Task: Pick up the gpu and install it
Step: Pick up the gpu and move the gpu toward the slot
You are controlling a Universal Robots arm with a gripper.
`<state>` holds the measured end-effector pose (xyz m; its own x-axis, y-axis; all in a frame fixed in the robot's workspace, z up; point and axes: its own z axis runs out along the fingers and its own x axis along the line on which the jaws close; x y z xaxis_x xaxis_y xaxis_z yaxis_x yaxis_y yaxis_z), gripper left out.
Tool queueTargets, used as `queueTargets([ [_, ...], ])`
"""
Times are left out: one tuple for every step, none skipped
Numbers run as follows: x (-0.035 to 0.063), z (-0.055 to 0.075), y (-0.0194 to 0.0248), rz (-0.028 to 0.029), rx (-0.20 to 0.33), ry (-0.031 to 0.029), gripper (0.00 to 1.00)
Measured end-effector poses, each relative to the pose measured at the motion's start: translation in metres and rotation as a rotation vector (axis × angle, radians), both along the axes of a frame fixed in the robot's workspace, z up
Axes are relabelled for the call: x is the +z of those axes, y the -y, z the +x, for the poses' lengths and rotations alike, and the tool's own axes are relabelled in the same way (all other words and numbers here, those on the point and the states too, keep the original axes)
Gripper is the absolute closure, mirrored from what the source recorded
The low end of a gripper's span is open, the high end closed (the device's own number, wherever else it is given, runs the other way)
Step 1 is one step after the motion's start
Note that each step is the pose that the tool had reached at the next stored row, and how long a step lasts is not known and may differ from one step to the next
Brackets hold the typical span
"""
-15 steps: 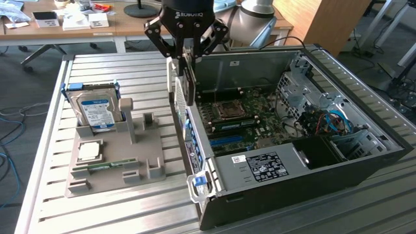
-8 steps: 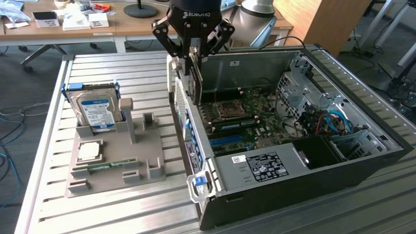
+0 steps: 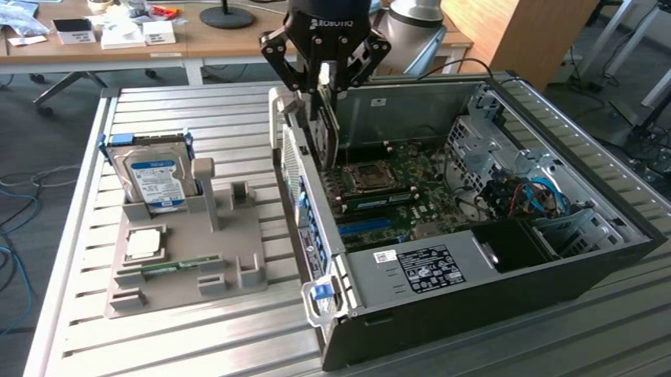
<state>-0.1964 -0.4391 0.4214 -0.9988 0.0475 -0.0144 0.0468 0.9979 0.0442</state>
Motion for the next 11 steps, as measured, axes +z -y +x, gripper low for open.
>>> queueTargets([
  [0.0000, 0.001, 0.0000, 0.0000, 0.000, 0.0000, 0.73],
  [0.0000, 0.003, 0.0000, 0.0000, 0.000, 0.0000, 0.73],
  [0.0000, 0.004, 0.0000, 0.0000, 0.000, 0.0000, 0.73],
  [0.0000, 0.006, 0.0000, 0.0000, 0.000, 0.0001, 0.73],
  [0.0000, 0.007, 0.0000, 0.0000, 0.000, 0.0000, 0.73],
  [0.0000, 0.009, 0.0000, 0.0000, 0.000, 0.0000, 0.73],
  [0.0000, 0.010, 0.0000, -0.0001, 0.000, 0.0000, 0.73],
  [0.0000, 0.012, 0.0000, 0.0000, 0.000, 0.0000, 0.73],
  [0.0000, 0.013, 0.0000, 0.0000, 0.000, 0.0000, 0.73],
  [0.0000, 0.015, 0.0000, 0.0000, 0.000, 0.0000, 0.73],
  [0.0000, 0.016, 0.0000, 0.0001, 0.000, 0.0001, 0.73],
])
